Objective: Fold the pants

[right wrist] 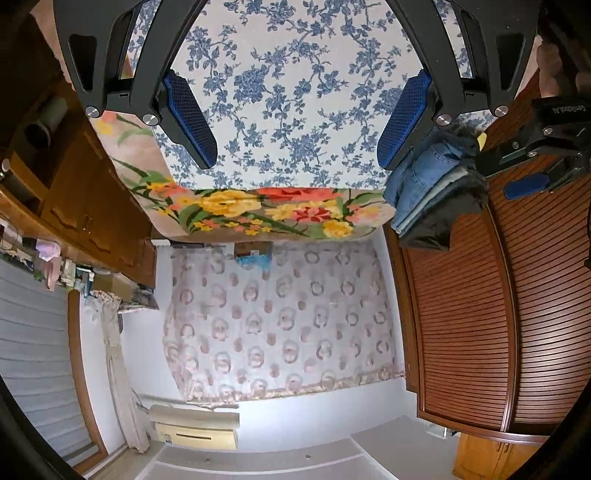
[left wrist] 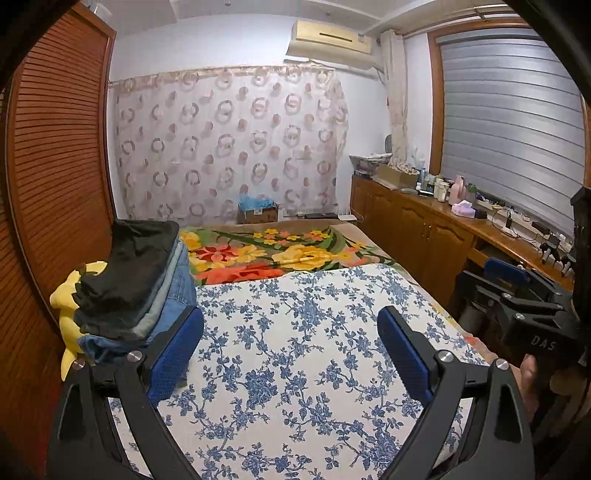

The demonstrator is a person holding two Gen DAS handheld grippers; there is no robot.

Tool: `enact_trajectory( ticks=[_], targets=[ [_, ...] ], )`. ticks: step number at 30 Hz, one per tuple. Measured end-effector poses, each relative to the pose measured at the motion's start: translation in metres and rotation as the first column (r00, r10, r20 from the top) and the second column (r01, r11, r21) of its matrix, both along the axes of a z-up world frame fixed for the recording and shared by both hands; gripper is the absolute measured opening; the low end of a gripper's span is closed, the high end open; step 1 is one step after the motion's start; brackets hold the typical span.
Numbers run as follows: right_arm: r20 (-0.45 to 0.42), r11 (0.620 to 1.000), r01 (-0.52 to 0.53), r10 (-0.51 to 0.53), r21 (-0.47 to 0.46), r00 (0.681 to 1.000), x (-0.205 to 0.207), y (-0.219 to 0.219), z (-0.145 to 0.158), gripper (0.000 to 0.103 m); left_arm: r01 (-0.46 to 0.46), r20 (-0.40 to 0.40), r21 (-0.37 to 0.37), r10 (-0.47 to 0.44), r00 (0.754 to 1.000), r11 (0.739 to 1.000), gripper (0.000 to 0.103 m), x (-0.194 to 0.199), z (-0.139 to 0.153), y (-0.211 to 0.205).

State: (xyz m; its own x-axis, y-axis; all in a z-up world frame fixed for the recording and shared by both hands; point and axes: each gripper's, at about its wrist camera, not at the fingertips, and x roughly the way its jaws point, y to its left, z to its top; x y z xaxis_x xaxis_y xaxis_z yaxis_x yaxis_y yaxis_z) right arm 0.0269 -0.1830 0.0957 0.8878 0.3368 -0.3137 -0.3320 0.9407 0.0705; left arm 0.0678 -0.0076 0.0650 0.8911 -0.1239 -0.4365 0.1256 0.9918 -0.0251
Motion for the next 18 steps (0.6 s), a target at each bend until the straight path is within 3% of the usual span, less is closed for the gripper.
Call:
enact_trajectory(
  ticks=[18],
  targets=[
    [0.072, 1.0, 0.01, -0.011, 0.012, 0.997, -0.004, -0.003, -0.009, 0.089, -0.057, 0.067, -0.003, 0.057, 0.996, 0.998, 0.096, -0.022, 0.02, 0.016]
  ],
)
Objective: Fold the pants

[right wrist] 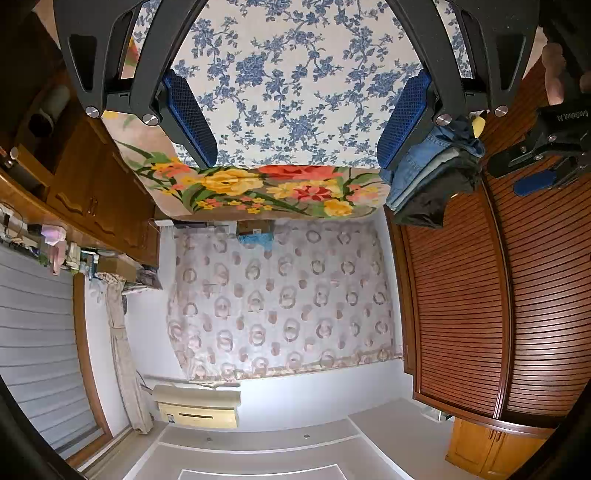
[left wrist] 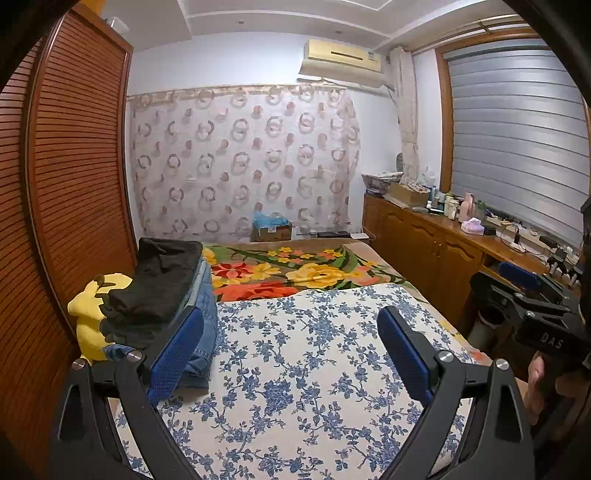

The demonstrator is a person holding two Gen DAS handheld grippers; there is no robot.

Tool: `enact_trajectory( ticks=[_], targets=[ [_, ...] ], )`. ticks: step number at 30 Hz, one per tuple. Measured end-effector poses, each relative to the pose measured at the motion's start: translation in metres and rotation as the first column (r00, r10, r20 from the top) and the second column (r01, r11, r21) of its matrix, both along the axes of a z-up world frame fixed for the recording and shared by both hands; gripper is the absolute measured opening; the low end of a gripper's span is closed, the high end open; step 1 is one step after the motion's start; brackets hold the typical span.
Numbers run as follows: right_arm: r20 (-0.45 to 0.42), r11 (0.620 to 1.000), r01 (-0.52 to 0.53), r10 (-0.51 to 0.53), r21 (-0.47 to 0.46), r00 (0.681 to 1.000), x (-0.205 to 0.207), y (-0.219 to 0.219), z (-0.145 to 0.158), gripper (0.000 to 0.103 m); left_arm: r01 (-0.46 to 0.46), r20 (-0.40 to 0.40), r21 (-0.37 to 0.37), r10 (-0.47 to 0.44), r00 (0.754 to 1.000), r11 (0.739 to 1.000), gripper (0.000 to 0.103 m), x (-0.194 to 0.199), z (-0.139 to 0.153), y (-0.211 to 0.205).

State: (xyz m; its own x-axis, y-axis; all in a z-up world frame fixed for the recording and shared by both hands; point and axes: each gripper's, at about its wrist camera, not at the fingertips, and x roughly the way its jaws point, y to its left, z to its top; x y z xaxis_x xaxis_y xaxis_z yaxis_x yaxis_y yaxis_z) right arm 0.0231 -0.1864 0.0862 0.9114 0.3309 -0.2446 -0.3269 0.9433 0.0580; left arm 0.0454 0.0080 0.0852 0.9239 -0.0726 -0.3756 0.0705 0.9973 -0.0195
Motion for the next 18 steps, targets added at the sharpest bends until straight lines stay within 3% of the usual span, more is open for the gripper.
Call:
enact_trajectory(
  ticks=[18],
  targets=[
    [0.001, 1.0, -0.002, 0.002, 0.0, 1.0, 0.001, -0.0037, -0.0014, 0.09, -0.007, -0.003, -0.002, 0.007, 1.0, 1.0, 0.096, 0.0013, -0.0016, 0.0026]
  ],
)
